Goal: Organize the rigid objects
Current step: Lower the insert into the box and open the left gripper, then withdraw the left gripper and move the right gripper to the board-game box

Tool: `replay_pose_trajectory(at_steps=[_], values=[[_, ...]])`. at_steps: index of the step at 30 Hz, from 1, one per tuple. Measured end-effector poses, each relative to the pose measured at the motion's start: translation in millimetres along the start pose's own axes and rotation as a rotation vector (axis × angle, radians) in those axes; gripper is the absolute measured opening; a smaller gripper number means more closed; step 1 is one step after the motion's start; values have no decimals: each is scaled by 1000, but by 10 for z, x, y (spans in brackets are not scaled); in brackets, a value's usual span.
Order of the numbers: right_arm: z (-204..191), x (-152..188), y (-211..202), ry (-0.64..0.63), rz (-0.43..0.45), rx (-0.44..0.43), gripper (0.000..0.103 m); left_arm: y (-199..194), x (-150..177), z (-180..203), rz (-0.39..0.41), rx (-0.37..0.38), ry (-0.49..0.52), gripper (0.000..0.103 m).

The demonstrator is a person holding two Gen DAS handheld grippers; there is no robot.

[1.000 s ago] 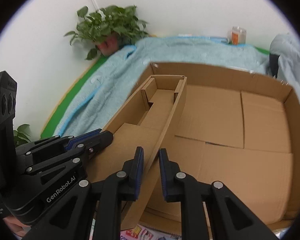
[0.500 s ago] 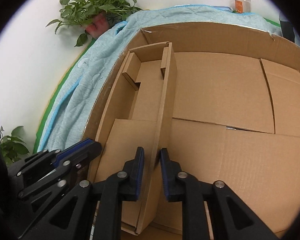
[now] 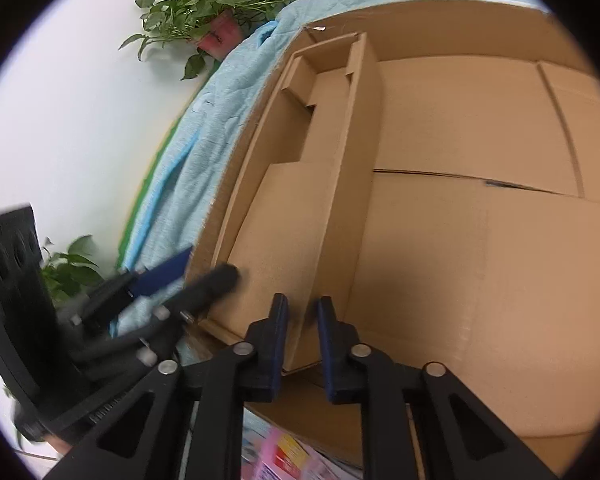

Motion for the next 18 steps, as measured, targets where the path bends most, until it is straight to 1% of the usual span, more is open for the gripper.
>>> replay_pose_trajectory(at_steps=[2, 5, 7, 8, 9, 10, 11, 12, 13, 14, 15, 16, 17, 18], values=[[-13, -20, -3, -3, 8, 14, 14, -15, 30, 11, -4, -4, -10, 38], [-15, -11, -17, -2, -6, -2, 17, -65, 99, 64, -12, 1, -16, 37], [-8, 35, -76, 4, -12, -3, 17, -109, 150, 91, -10, -20, 5, 36], [-22, 40, -128, -1, -1, -2, 17, -166, 173, 86, 5, -28, 6, 36], [-31, 63, -243, -22, 31, 11, 29, -233, 169, 65, 34, -32, 0, 36], [-71, 96, -405, -65, 88, 45, 40, -347, 177, 53, 81, -44, -6, 38], [-99, 150, -595, -109, 155, 90, 70, -492, 192, 52, 140, -61, -6, 49], [-116, 227, -784, -141, 219, 126, 92, -671, 216, 68, 214, -79, -4, 61], [-117, 333, -990, -163, 285, 161, 94, -868, 258, 94, 297, -106, -5, 95], [-105, 452, -1158, -177, 332, 209, 97, -1049, 315, 132, 374, -129, -5, 103], [-90, 572, -1286, -189, 363, 266, 101, -1253, 411, 208, 469, -147, 5, 103], [-85, 699, -1392, -200, 385, 320, 101, -1373, 489, 283, 510, -152, 22, 103], [-75, 810, -1467, -206, 394, 356, 101, -1450, 579, 372, 519, -151, 41, 103], [-41, 926, -1542, -208, 397, 391, 101, -1494, 683, 468, 509, -150, 53, 103]])
Point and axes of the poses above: each gripper's, at about its wrist camera, not at the fingertips, and y roughly the way its jaws point, z to its right, x to its underside, the point moved 5 cm from there along y, roughly the way its jaws point, and after that the axes turned 5 degrees about -y, right-handed, at the moved point
